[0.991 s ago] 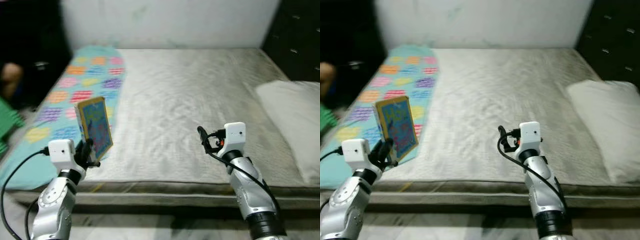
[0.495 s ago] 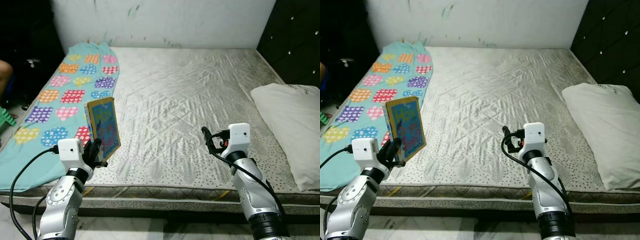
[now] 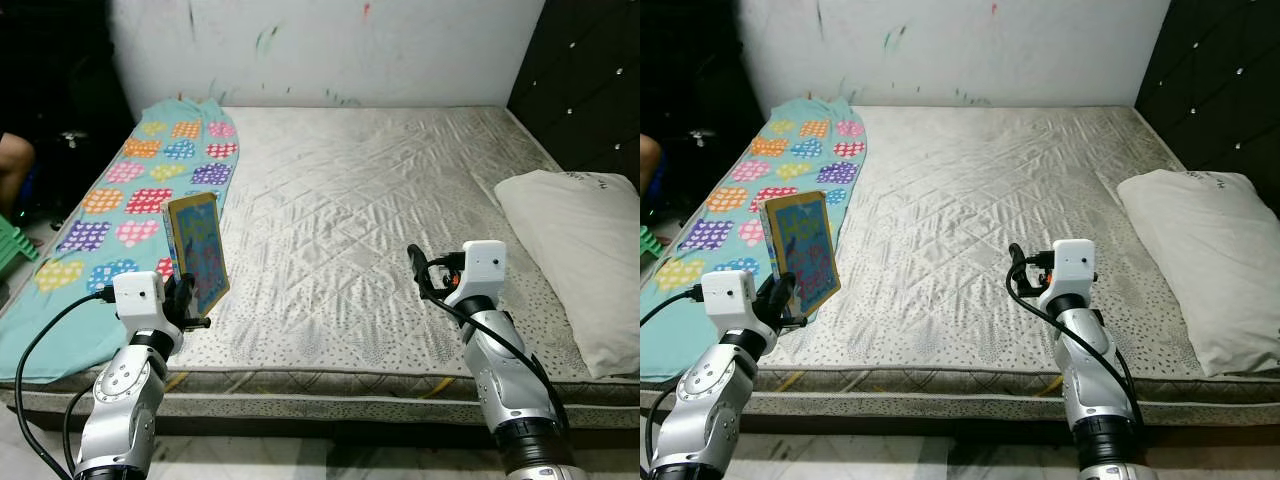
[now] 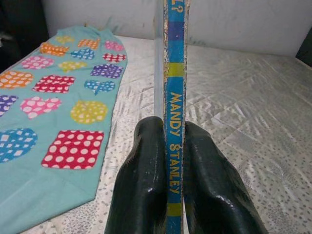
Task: Clean up the room
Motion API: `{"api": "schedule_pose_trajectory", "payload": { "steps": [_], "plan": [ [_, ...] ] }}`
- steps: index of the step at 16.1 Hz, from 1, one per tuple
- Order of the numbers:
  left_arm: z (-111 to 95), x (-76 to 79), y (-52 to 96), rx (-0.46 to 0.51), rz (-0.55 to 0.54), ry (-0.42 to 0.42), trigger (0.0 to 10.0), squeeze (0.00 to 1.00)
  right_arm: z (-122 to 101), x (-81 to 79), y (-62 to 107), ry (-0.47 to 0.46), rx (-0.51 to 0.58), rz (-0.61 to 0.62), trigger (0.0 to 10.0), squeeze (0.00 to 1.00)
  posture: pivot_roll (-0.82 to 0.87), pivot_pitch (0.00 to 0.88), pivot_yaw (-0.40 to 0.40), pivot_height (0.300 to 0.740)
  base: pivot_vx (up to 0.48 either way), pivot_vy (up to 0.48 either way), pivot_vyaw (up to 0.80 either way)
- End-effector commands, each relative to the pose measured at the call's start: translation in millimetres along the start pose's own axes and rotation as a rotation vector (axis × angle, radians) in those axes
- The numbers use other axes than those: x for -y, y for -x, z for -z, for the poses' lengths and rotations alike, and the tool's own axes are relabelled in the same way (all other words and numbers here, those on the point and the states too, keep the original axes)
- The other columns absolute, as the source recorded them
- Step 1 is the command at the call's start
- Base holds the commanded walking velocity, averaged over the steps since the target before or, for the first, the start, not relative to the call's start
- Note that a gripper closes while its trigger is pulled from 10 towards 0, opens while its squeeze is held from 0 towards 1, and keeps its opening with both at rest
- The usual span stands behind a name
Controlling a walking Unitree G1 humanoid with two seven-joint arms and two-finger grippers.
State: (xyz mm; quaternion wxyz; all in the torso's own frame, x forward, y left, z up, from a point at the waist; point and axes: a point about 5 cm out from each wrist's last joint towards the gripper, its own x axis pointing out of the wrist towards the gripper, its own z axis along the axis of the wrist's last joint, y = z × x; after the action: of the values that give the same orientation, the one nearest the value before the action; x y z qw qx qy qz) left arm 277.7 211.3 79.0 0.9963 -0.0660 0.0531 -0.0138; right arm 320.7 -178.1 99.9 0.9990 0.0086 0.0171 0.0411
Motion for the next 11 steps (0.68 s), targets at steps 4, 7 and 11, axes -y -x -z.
{"api": "schedule_pose_trajectory", "payload": {
  "steps": [4, 7, 11],
  "plan": [
    [-15.6, 1.7, -11.0, 0.047, 0.024, -0.034, 10.0, 0.00, -5.6, -4.5, -7.6, -0.049, 0.046, 0.040, 10.0, 0.00, -0.03, 0.000, 0.095, 0.740, 0.000, 0.000, 0.00],
    [-21.8, 1.7, -16.9, 0.061, 0.031, -0.043, 10.0, 0.00, -3.1, -11.5, -7.9, -0.054, 0.046, 0.025, 10.0, 0.00, -0.03, 0.000, 0.093, 0.740, 0.000, 0.000, 0.00],
    [-13.0, 2.1, -5.5, 0.071, -0.017, -0.014, 10.0, 0.00, -3.2, -20.0, -14.2, -0.027, 0.024, -0.054, 10.0, 0.00, 0.00, 0.000, 0.008, 0.740, 0.000, 0.000, 0.00]
  ]
}}
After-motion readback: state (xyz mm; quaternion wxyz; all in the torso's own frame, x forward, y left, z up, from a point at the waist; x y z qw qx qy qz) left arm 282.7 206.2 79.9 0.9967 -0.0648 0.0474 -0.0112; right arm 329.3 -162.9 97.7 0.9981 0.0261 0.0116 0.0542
